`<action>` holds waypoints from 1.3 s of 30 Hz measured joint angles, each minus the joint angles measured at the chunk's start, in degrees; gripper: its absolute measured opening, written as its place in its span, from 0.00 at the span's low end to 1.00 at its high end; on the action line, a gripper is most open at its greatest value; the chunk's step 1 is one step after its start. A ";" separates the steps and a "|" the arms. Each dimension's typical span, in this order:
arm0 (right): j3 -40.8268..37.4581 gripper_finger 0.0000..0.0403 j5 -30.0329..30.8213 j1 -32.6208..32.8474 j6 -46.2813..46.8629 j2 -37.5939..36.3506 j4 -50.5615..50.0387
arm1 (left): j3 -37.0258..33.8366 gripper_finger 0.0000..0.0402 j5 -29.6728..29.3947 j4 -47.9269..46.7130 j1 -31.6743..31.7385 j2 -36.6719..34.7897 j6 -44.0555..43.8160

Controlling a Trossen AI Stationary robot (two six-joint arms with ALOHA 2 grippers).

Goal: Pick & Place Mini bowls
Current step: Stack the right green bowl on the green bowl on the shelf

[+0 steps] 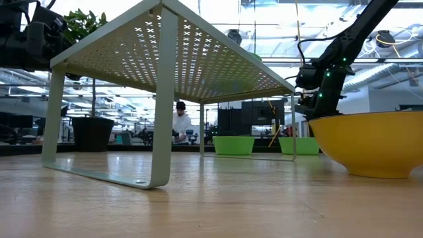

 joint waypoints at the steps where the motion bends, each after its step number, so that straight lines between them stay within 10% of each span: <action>1: 0.00 0.25 0.01 0.00 0.00 0.00 0.01 | 0.02 0.45 0.00 0.00 0.00 0.00 0.00; 39: 0.00 0.11 0.15 0.00 -1.07 0.00 -0.03 | 0.01 0.45 0.00 0.00 0.00 0.00 0.00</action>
